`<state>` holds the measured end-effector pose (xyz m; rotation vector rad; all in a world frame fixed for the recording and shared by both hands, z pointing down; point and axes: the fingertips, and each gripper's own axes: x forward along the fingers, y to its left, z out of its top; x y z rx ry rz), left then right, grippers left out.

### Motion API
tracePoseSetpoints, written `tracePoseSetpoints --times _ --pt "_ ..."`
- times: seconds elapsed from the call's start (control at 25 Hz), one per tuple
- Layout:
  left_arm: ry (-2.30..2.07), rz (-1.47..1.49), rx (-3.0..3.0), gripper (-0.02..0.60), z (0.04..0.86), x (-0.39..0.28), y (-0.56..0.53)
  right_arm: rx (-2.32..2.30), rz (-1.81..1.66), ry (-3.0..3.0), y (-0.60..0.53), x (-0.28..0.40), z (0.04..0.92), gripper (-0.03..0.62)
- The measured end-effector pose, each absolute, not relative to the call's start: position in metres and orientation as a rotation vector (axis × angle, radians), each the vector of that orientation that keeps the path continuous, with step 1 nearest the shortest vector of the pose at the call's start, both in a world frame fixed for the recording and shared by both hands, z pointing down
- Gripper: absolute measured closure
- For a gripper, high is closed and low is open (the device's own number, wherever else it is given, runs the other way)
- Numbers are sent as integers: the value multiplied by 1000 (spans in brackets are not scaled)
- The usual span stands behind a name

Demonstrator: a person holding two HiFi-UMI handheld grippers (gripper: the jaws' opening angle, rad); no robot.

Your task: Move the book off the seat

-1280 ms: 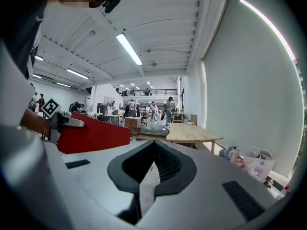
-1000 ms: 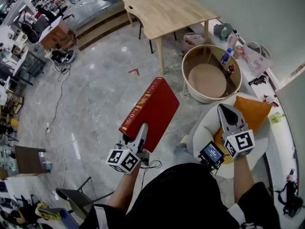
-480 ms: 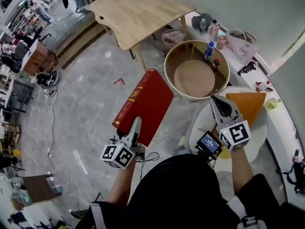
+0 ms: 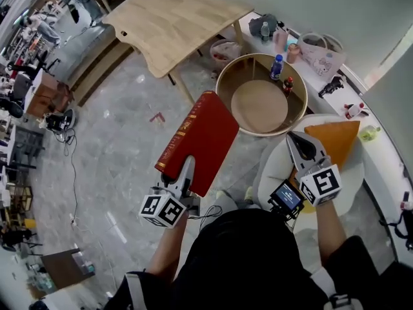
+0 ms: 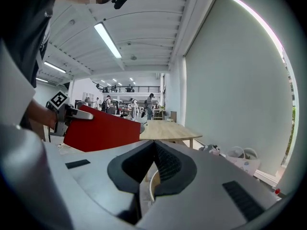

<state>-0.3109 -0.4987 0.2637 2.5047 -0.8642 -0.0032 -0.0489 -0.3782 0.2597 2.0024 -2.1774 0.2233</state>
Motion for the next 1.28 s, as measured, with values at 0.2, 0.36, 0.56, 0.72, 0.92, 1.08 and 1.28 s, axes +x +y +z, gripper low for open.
tracePoseSetpoints --times 0.2,0.36,0.56,0.72,0.92,1.08,1.28 --pt "-811 18 2519 328 264 -290 -518 2061 248 -2151 -383 -36 267 581" --pt "-738 57 2531 328 272 -267 -538 2094 267 -2110 -395 -28 271 580" --pt "-616 127 2548 328 290 -226 -578 2174 298 -2013 -416 -2 277 580" --pt "-521 155 2579 328 293 -191 -620 2240 343 -1954 -450 23 283 581" --pt "-421 188 2589 328 303 -150 -673 2296 373 -1882 -489 48 291 581" --pt "-355 194 2579 328 307 -127 -710 2342 394 -1813 -518 60 293 580" --pt "-270 197 2580 328 311 -106 -739 2382 400 -1754 -543 69 294 581"
